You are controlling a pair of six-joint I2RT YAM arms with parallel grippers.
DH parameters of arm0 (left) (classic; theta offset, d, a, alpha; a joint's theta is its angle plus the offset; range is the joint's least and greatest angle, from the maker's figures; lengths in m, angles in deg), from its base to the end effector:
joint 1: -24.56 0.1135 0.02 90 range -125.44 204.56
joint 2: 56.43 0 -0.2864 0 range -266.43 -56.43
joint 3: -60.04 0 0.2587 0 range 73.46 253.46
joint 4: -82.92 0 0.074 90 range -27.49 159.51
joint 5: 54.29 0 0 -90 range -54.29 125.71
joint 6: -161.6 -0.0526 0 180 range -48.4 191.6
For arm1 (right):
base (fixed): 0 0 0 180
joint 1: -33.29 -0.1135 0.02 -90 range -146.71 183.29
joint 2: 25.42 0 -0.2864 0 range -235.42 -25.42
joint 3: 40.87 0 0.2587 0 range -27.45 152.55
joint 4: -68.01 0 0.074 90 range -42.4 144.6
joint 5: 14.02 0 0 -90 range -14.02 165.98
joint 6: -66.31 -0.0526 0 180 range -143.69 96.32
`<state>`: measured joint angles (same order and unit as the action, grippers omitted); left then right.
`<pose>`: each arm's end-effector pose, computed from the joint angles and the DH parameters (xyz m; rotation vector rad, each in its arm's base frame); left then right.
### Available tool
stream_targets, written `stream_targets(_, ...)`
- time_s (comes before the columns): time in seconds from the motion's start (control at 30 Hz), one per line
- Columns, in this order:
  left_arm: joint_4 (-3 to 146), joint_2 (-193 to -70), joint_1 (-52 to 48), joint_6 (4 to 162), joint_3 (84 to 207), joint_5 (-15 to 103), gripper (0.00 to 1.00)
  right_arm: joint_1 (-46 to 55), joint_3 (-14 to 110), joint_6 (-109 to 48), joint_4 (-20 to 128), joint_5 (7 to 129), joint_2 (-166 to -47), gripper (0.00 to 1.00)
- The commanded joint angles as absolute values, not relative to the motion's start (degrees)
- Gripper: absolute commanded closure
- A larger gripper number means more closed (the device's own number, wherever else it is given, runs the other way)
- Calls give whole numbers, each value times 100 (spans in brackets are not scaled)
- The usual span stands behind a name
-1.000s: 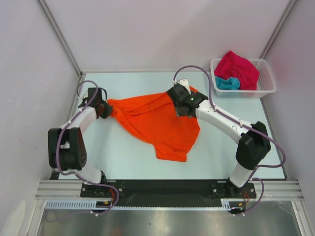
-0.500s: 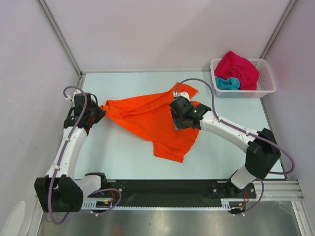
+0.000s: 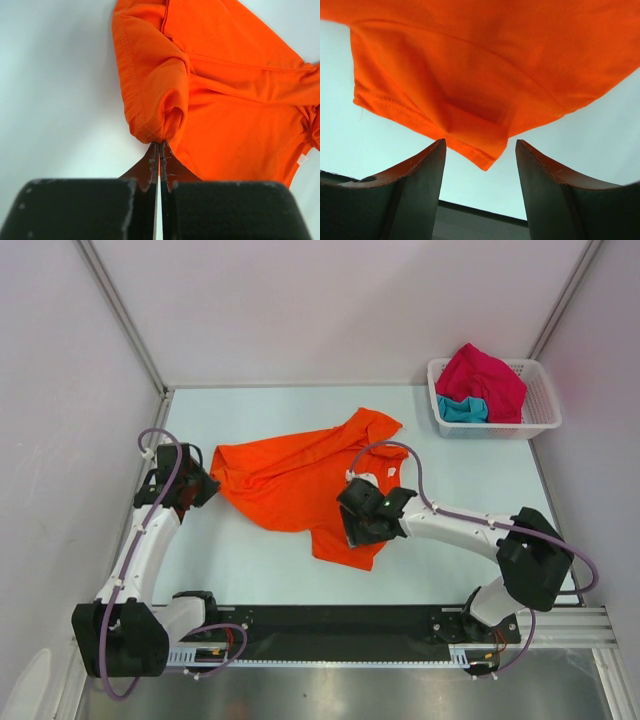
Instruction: Fold and stack the t-shirts
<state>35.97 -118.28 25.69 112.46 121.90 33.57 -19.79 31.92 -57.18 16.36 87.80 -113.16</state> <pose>0.2299 0.0065 0.2736 -0.8793 2.2418 -0.2805 0.1939 0.2402 0.2178 -0.4022 2.6701 0.1799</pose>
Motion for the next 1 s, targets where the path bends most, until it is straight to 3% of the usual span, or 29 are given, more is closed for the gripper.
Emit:
stream_targets(0.0, 3725, -11822, 2553, 11071, 12329, 3483, 100, -2243, 3073, -6244, 1865, 8715, -11427, 36)
stream_targets(0.7, 3743, -11734, 2667, 10965, 12241, 3659, 100, -2920, 2440, -6886, 1820, 8960, -11621, 38)
stream_targets(0.77, 3743, -11734, 2676, 10948, 12250, 3676, 100, -2912, 2458, -6816, 1882, 8987, -11744, 46)
stream_targets(0.8, 3734, -11725, 2693, 10939, 12250, 3676, 100, -2920, 2475, -6798, 1917, 9005, -11779, 68)
stream_targets(0.87, 3716, -11682, 2720, 10913, 12259, 3667, 100, -2920, 2510, -6772, 1944, 8996, -11849, 100)
stream_targets(0.97, 3664, -11620, 2773, 10869, 12294, 3702, 100, -2955, 2572, -6781, 1848, 9127, -11701, 100)
